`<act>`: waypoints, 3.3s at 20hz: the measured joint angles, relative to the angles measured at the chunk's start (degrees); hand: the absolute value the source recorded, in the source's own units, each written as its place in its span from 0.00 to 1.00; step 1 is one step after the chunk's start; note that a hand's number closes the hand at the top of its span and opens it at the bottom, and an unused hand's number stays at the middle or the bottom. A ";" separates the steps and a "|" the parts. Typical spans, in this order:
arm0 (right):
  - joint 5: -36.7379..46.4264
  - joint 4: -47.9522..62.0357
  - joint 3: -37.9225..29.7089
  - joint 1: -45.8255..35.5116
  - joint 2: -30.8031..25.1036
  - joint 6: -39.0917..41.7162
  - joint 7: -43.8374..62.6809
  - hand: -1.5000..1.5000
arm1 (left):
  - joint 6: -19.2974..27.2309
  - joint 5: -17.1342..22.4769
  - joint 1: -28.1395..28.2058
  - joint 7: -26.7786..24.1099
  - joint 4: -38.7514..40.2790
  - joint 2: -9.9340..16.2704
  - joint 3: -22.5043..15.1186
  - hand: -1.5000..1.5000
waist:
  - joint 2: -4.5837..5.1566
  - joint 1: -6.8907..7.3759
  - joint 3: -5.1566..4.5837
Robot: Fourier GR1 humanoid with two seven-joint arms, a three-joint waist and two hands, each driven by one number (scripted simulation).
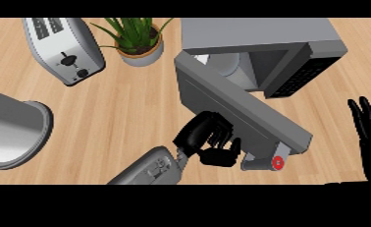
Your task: Pick up the milk, place it into the microwave and close the microwave
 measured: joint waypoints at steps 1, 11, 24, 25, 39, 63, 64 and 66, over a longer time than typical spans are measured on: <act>-0.28 -0.67 0.24 0.01 -0.15 0.52 0.25 0.00 | 0.81 1.71 -1.32 0.11 1.38 -0.02 -1.50 0.00 | 0.07 -0.41 0.00; -4.21 -5.44 2.53 -5.62 -3.13 4.49 5.40 0.00 | 7.58 16.64 -11.35 -4.78 5.69 -0.20 -4.22 1.00 | 1.53 -5.85 -0.19; -8.85 -10.01 3.54 -9.77 -6.16 7.04 10.02 0.00 | 10.75 27.70 -23.87 -10.18 12.36 -0.41 -0.09 1.00 | 3.15 -13.10 -0.12; -9.22 -10.15 3.60 -9.96 -6.42 7.24 10.41 0.00 | 11.05 28.25 -24.70 -10.42 12.97 -0.41 0.18 1.00 | 3.29 -13.59 -0.10; -14.47 -11.51 2.55 -13.73 -10.43 8.59 15.10 0.00 | 15.53 33.93 -27.08 -12.81 15.07 1.05 0.06 1.00 | 3.81 -17.30 0.02; -20.22 -9.67 -2.12 -18.96 -17.42 9.44 19.89 0.00 | 23.51 37.85 -26.35 -16.19 13.21 2.35 -1.33 1.00 | 4.32 -19.52 0.22; -20.54 -9.51 -2.27 -19.14 -17.67 9.51 20.08 0.00 | 23.68 37.92 -26.33 -16.40 13.12 2.41 -1.40 1.00 | 4.37 -19.57 0.22; -21.15 -9.29 -2.39 -19.47 -17.93 9.68 20.33 0.00 | 24.08 38.15 -26.34 -16.57 13.07 2.44 -1.51 1.00 | 4.40 -19.63 0.24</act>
